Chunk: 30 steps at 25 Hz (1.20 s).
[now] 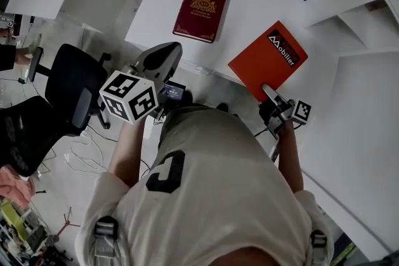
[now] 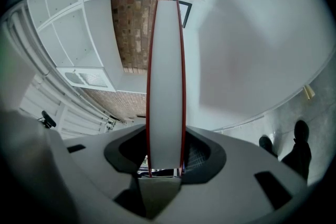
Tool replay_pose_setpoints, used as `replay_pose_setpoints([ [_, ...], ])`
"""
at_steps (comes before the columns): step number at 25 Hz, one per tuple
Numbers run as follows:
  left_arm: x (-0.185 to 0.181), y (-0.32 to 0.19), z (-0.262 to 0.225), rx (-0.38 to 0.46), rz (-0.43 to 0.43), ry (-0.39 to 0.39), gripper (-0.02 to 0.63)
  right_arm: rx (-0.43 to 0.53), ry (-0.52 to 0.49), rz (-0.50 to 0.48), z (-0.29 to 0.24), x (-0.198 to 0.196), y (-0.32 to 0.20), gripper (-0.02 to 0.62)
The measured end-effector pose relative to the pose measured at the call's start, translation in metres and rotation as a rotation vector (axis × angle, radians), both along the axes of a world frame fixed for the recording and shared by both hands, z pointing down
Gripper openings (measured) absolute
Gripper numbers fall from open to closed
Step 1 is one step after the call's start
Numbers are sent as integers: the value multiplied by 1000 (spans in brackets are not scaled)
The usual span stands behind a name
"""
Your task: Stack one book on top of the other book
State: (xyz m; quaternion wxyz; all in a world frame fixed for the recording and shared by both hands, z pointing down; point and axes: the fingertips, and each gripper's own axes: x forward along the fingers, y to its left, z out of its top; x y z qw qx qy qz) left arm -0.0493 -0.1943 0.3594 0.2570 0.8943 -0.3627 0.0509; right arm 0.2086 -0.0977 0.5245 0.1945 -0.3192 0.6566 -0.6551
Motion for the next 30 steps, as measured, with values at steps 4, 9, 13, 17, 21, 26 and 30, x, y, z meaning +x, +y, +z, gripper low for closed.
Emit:
replay_pose_setpoints([
  [4,-20,-3,-4,9,-6,-1,5,7,17,11,-4,-8,-2,160],
  [9,-52,-9,-6,17,-22,-3,5,18,33,18,-7,-26,-10,160],
  [13,-77,-11,-5,17,-30,-6,5,26,39,17,-10,-45,-17,160],
  [17,-103,-14,-2,17,-45,-5,5,50,24,17,-17,-67,-24,160],
  [21,-121,-16,3,10,-54,5,5,64,19,17,-23,-82,-30,160],
  [26,-134,-21,13,-6,-60,22,5,62,33,7,-25,-95,-34,160],
  [30,-137,-23,19,-26,-66,24,5,58,36,-8,-28,-100,-34,160],
])
